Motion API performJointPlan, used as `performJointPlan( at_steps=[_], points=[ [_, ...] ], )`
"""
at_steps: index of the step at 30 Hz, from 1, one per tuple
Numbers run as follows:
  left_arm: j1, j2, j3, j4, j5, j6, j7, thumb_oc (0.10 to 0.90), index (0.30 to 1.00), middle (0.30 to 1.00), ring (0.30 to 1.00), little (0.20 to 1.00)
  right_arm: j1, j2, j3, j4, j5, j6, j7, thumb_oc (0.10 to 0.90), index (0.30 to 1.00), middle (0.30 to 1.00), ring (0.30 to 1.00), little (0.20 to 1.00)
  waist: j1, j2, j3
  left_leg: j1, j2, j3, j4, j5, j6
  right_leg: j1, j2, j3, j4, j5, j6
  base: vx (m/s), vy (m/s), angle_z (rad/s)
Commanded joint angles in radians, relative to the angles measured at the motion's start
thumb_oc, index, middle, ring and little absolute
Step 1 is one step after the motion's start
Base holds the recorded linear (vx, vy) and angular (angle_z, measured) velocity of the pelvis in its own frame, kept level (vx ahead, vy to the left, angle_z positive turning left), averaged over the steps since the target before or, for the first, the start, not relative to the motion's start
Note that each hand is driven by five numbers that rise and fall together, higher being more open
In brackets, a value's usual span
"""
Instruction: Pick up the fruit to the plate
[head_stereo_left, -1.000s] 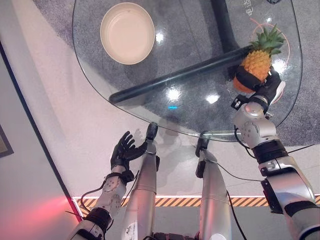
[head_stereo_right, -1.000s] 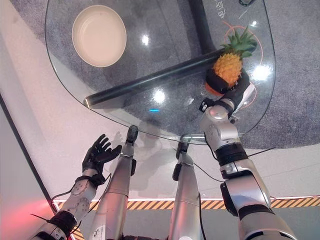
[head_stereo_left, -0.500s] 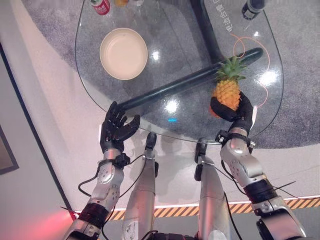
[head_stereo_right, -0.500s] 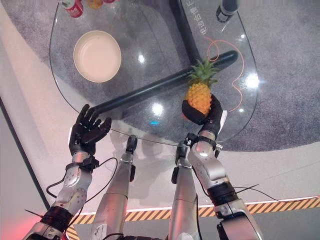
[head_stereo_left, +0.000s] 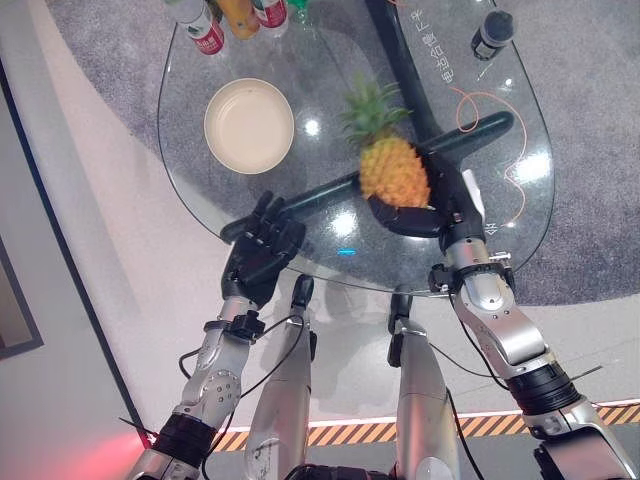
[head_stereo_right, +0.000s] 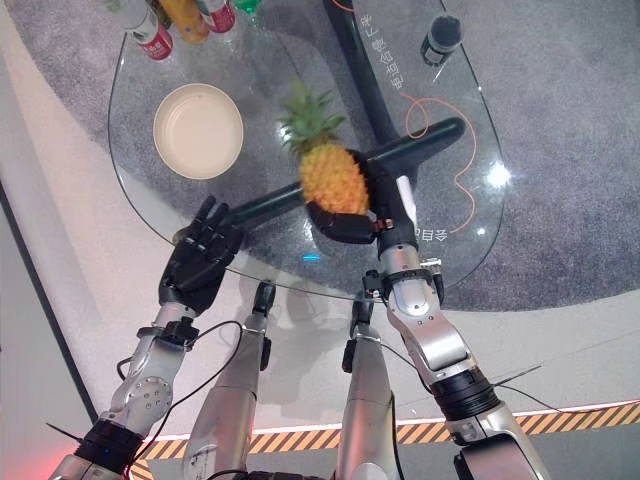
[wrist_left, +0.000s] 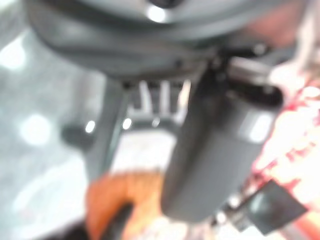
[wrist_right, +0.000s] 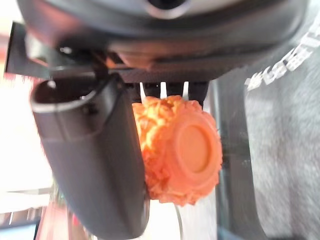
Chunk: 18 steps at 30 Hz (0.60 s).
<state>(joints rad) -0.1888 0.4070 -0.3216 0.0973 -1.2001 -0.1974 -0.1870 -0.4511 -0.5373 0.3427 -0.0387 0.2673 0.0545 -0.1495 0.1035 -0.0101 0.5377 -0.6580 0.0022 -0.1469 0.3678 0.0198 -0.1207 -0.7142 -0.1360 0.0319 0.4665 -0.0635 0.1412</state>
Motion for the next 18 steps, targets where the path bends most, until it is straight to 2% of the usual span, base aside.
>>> performJointPlan(
  at_steps=[1, 8, 18],
  points=[
    [-0.049, 0.030, 0.016, -0.159, -0.082, 0.011, -0.106, 0.800, 0.900, 0.900, 0.900, 0.900, -0.122, -0.034, 0.002, -0.206, -0.023, -0.157, 0.105, 0.100, 0.300, 0.300, 0.300, 0.200, -0.035, 0.003, -0.018, 0.027, -0.127, 0.101, 0.065, -0.108, 0.143, 0.084, 0.106, -0.073, -0.112, 0.069, -0.028, 0.00, 0.000, 0.00],
    [-0.122, 0.022, 0.020, -0.147, -0.160, 0.035, -0.117, 0.800, 0.900, 0.900, 0.900, 0.900, -0.168, -0.052, 0.099, -0.216, -0.011, -0.124, 0.228, 0.100, 0.300, 0.300, 0.300, 0.200, -0.037, -0.012, -0.018, 0.038, -0.125, 0.104, 0.069, -0.113, 0.141, 0.096, 0.113, -0.063, -0.107, 0.063, -0.026, 0.00, -0.004, 0.00],
    [-0.170, 0.002, 0.035, -0.198, -0.203, 0.027, -0.153, 0.800, 0.900, 0.900, 0.900, 0.900, -0.190, -0.057, 0.183, -0.200, -0.029, -0.048, 0.360, 0.100, 0.300, 0.300, 0.300, 0.200, -0.029, -0.023, -0.018, 0.059, -0.127, 0.089, 0.042, -0.108, 0.137, 0.107, 0.121, -0.061, -0.111, 0.055, -0.026, 0.00, -0.008, 0.04]
  ],
)
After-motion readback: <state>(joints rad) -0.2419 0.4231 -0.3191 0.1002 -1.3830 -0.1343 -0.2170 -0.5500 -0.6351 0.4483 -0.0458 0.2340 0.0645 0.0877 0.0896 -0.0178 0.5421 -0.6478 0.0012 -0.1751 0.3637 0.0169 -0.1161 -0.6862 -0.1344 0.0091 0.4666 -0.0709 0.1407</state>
